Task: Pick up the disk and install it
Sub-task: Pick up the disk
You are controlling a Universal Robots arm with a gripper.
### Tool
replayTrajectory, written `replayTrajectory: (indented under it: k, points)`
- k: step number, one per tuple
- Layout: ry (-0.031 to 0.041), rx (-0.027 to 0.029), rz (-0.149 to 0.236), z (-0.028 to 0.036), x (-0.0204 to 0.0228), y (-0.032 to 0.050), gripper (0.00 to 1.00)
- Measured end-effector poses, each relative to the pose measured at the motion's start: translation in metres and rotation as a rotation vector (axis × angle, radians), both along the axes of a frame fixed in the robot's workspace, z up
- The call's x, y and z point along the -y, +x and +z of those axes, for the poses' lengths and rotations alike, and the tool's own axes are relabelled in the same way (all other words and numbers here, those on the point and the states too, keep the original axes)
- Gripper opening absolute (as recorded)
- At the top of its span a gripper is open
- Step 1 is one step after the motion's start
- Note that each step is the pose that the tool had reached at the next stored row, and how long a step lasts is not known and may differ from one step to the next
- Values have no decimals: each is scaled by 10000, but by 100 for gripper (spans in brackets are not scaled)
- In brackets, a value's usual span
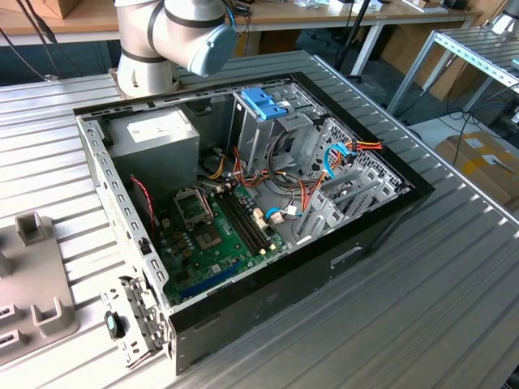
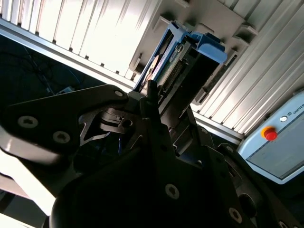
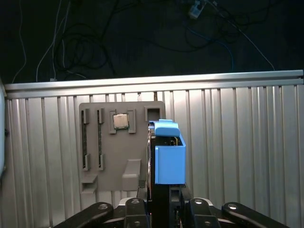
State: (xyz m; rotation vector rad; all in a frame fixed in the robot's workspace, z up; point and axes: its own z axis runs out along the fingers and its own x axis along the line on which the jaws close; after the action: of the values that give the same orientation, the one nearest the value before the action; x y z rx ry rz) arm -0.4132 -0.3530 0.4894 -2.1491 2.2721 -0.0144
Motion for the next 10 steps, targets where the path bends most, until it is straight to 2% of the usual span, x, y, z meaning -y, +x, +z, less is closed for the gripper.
replayTrajectory:
  k: [7, 10]
  points:
    - [0, 0, 0, 0, 0, 70, 35]
    - [0, 0, 0, 0, 0, 127, 35]
